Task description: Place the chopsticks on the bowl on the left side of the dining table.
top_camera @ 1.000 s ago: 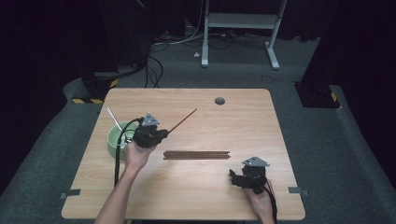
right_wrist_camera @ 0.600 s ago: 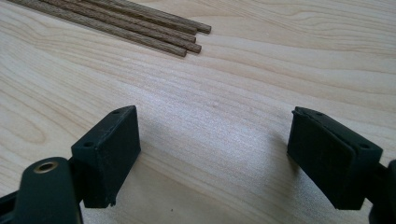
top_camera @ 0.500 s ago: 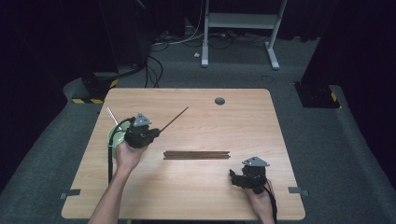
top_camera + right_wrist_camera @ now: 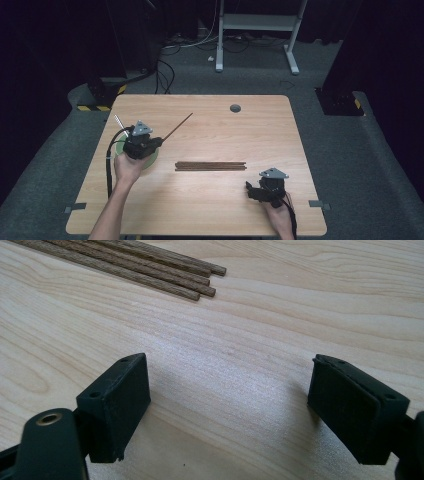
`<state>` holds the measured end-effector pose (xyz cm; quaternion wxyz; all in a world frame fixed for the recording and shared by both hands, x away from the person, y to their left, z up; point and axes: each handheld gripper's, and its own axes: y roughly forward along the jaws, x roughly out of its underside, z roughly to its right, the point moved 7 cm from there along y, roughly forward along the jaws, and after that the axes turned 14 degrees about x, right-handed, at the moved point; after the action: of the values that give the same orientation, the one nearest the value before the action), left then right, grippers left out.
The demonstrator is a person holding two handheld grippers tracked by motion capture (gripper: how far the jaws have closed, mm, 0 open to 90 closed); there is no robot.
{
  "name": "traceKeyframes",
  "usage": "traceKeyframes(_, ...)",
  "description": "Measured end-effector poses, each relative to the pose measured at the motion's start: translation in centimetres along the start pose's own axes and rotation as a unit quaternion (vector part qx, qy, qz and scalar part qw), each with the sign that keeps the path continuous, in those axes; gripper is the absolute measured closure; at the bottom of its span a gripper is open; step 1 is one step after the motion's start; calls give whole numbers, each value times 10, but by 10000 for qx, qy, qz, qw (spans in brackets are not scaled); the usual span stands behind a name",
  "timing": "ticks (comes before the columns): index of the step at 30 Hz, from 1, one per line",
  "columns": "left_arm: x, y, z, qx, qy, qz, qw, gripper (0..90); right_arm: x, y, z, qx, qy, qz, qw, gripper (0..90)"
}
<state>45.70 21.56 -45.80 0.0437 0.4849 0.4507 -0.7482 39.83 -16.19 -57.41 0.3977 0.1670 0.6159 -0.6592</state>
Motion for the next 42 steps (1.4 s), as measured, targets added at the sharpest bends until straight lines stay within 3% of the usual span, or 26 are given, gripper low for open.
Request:
traceKeyframes(13,17,-12,-12,-295,51,-171,9994,844,0,0,0,3,23,-12,10000,166)
traceKeyframes(27,38,-35,-32,-556,-232,-128,9981,844,0,0,0,3,16,-7,10000,166)
traceKeyframes(42,59,-39,-51,-768,-455,-255,9957,844,0,0,0,4,18,-8,10000,166)
